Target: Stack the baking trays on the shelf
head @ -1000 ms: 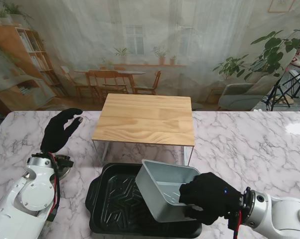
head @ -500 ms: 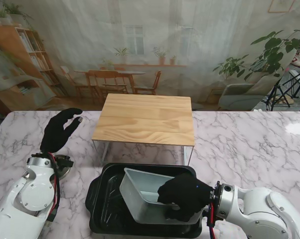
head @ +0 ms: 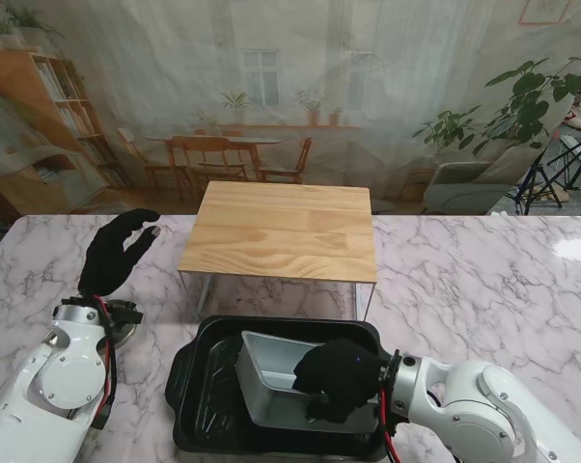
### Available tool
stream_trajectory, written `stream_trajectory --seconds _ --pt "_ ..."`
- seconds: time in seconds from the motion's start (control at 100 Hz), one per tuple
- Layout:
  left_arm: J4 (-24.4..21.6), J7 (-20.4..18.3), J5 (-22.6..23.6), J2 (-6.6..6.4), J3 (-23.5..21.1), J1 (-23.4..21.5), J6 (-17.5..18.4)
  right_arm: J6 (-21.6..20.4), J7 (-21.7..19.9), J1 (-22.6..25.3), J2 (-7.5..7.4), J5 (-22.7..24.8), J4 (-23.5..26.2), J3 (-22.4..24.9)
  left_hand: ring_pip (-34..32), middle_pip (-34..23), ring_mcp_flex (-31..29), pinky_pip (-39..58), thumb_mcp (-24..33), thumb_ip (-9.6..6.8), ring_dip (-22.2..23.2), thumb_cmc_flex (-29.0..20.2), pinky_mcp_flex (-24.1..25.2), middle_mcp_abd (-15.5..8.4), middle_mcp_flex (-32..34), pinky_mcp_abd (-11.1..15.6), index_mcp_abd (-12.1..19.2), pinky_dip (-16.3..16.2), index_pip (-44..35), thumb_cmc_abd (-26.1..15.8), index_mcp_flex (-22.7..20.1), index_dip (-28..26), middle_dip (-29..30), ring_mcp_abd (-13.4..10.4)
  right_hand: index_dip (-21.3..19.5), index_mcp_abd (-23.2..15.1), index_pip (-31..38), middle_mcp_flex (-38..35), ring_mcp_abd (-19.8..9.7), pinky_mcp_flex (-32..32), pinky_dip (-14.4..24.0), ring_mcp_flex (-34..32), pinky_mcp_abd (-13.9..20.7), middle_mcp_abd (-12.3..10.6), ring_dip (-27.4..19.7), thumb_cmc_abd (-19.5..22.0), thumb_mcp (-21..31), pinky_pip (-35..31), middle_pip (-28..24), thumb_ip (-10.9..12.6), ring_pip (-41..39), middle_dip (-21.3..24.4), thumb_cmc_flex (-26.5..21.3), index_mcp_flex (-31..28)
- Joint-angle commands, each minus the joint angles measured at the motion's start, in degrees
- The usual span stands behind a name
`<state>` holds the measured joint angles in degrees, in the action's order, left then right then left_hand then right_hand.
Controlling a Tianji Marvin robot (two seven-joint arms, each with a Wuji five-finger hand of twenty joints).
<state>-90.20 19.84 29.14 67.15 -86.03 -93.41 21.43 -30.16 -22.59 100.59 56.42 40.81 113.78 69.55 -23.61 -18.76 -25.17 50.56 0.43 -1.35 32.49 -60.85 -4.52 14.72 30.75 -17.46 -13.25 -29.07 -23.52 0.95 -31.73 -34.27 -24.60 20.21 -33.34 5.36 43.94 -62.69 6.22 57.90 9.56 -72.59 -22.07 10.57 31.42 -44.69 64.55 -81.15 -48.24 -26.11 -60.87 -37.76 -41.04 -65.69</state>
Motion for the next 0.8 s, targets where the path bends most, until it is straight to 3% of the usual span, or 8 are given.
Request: stream_trajectory --seconds 0.0,0.24,0.44,0.64,0.79 --pt "0.06 -0.35 0.06 0.19 0.05 -0.03 0.16 1.17 -0.11 -0.64 0.40 -0.02 -0.61 -0.51 -1.65 -0.86 -0.44 -0.89 0.09 0.31 0.50 -0.22 0.63 -1.29 0.53 2.27 0.92 0.82 -0.61 -1.00 -1.10 0.26 -0.41 -0.63 -2.19 -13.15 5.72 -0.66 -1.57 1.07 0.49 -2.65 -2.23 0.48 0.76 7.73 13.04 -0.94 0.36 9.64 -6.04 0.47 -11.10 -6.44" --pt "0.00 -0.31 0.06 0.20 0.01 -0.06 0.16 6.21 0.47 -3.05 0.67 2.02 -2.74 -3.87 -1.68 -0.87 -0.42 -0.95 0.09 0.30 0.54 -0.19 0.66 -1.32 0.52 2.34 0.92 0.79 -0.68 -1.02 -1.05 0.31 -0.42 -0.66 0.41 -13.41 2.53 -0.29 -0.80 0.59 -0.30 -2.52 -2.44 0.14 0.00 8.99 11.76 0.24 2.64 10.12 -3.46 1.59 -10.76 -3.86" --pt "0.02 -0.23 0.14 0.21 0.01 -0.04 0.33 11.19 -2.71 -7.31 0.25 0.45 -5.90 -8.46 -1.74 -0.95 -0.48 -0.98 0.14 0.29 0.58 -0.31 0.65 -1.37 0.59 2.36 0.94 0.76 -0.80 -0.94 -1.08 0.28 -0.45 -0.67 1.53 -13.47 1.81 0.89 0.28 -0.06 -1.32 -2.47 -3.04 0.03 -0.70 11.28 9.55 1.82 3.97 10.15 -0.85 1.89 -10.86 -1.84" --pt "0.06 -0.07 0.16 0.24 -0.02 -0.03 0.47 14.94 -2.91 -11.42 0.31 -0.58 -9.73 -13.23 -1.79 -1.02 -0.51 -1.03 0.15 0.30 0.61 -0.34 0.68 -1.42 0.57 2.41 0.98 0.75 -0.92 -0.94 -1.03 0.28 -0.47 -0.73 2.00 -13.75 1.38 1.43 0.73 -0.57 -1.63 -2.35 -3.10 -0.12 -1.05 11.86 8.68 2.29 4.60 10.25 0.51 2.29 -10.92 -0.83" --pt "0.08 0.04 0.21 0.25 0.01 -0.02 0.51 17.94 -3.09 -12.20 0.38 -0.59 -9.94 -14.98 -1.82 -1.09 -0.54 -1.01 0.18 0.29 0.63 -0.33 0.67 -1.36 0.61 2.35 1.02 0.72 -1.03 -0.96 -1.02 0.30 -0.49 -0.70 2.40 -13.91 0.93 1.47 0.94 -0.87 -1.82 -2.33 -3.13 -0.25 -1.31 12.22 8.45 2.55 5.03 10.43 1.44 2.78 -10.78 0.16"
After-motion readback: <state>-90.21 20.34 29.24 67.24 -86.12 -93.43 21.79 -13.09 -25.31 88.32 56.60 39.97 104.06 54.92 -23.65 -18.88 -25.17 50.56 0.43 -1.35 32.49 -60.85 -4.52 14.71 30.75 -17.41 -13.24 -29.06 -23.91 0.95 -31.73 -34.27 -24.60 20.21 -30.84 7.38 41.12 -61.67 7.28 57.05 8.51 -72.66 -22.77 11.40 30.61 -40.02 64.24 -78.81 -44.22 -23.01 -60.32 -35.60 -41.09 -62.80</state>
